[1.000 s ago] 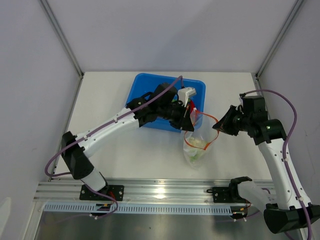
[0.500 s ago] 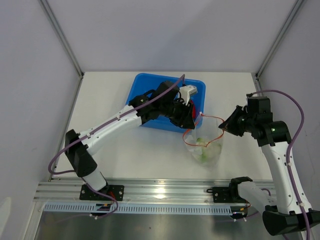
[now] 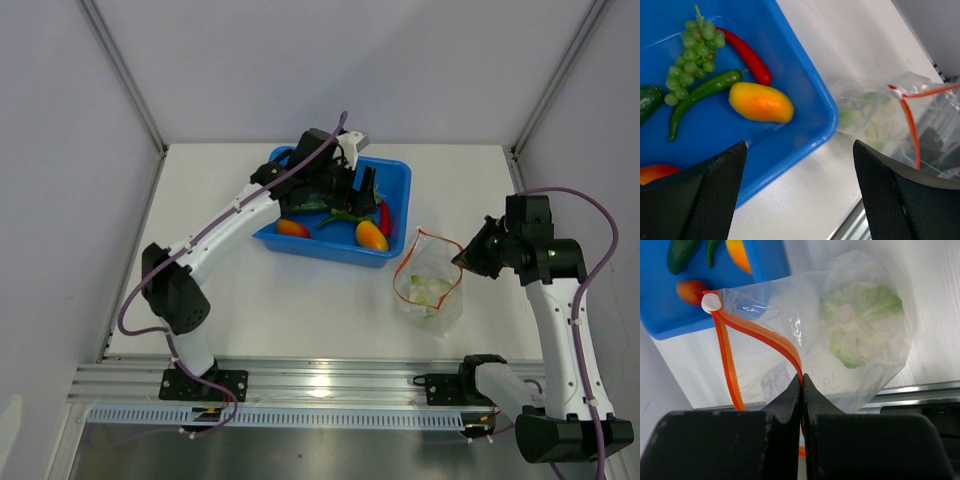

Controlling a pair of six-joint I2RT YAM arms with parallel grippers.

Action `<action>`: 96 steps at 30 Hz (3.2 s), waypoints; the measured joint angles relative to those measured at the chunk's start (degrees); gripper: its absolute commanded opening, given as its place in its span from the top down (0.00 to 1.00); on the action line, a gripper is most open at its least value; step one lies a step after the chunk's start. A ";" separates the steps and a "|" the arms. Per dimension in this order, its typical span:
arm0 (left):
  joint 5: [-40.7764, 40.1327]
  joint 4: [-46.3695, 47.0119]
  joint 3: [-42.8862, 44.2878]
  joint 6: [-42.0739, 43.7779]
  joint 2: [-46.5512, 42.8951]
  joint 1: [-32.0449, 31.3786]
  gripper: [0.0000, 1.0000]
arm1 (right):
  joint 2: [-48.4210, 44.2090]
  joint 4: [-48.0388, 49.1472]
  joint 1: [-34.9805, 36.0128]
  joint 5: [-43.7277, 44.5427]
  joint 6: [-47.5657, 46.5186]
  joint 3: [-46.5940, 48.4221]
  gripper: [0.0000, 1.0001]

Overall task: Place the food in the zip-top bag and seal the zipper
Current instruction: Pick up the fake fruit from the bin, then place the fake fruit in the zipper food storage bag.

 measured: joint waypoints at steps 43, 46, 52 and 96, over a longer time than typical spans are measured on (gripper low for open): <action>-9.55 -18.78 27.98 -37.05 42.47 1.44 0.20 | 4.70 -3.63 -4.04 3.06 -3.10 -0.22 1.00; -8.68 -18.67 28.30 -37.97 42.64 1.40 0.25 | 4.66 -3.63 -4.15 3.08 -3.21 -0.22 1.00; -8.17 -16.55 25.90 -39.39 41.77 1.36 0.62 | 4.57 -3.63 -4.39 3.06 -3.61 -0.22 1.00; -4.37 -10.71 10.25 -18.80 3.67 -0.37 0.99 | 3.63 3.23 -5.66 -5.44 -5.46 -9.51 1.00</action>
